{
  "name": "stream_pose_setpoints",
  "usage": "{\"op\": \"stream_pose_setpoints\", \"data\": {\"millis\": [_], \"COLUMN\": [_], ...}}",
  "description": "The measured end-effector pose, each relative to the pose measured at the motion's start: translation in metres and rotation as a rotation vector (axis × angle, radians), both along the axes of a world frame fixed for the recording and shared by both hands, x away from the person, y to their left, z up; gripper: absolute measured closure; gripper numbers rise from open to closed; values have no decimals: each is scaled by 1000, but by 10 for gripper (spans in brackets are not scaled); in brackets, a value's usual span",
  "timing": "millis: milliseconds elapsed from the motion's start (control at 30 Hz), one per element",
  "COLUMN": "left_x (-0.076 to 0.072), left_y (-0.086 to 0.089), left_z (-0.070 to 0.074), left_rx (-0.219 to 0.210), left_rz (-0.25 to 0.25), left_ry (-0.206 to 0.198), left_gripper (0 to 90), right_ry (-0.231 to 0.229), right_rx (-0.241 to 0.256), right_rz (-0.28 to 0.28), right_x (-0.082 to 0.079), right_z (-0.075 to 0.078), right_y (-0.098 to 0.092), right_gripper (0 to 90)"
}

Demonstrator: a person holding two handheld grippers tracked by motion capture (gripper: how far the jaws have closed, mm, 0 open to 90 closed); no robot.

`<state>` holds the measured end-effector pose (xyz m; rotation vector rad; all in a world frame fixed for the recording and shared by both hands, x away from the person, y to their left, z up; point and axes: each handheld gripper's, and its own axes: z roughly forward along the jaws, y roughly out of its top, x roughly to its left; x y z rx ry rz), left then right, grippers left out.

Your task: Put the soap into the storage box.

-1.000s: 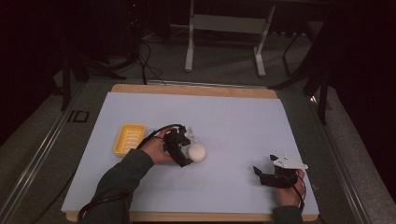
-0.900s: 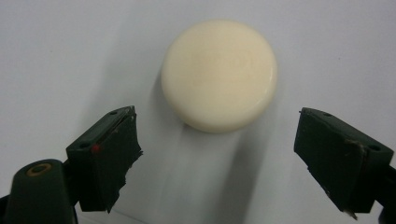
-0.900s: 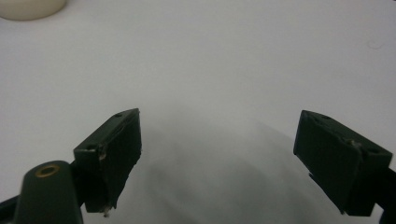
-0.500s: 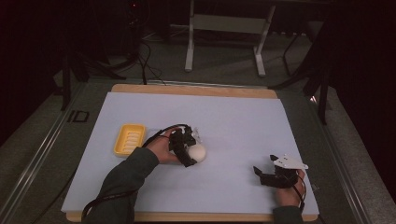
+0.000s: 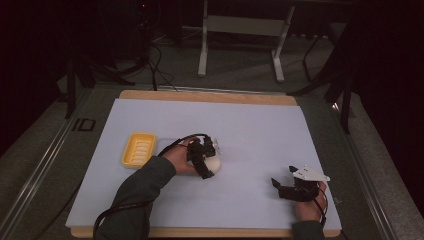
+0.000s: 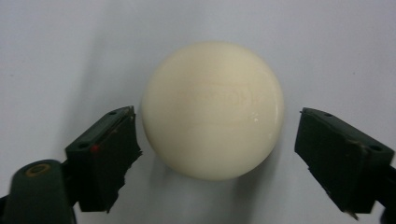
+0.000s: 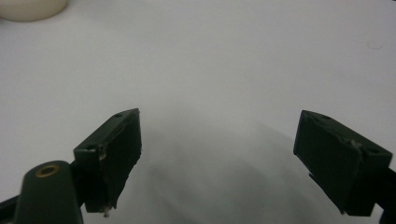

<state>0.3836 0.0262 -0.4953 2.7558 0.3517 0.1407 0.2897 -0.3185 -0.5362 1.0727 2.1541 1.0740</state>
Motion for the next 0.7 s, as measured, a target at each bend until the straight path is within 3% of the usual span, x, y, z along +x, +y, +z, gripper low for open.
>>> {"op": "stream_pose_setpoints", "data": {"millis": [67,300,700], "left_x": [1,4,10], "left_y": [-3,-10,-16], "left_z": [-2,-3,-8], "left_rx": [22,29,90], "left_rz": [-6,-14,-21], "left_ry": [2,13,33], "left_gripper": [146,148,154], "right_ry": [0,-1,0], "right_rx": [1,2,4], "right_rz": [0,0,1], "right_x": [0,0,0], "right_z": [0,0,0], "right_y": [0,0,0], "right_gripper": [151,151,151]}}
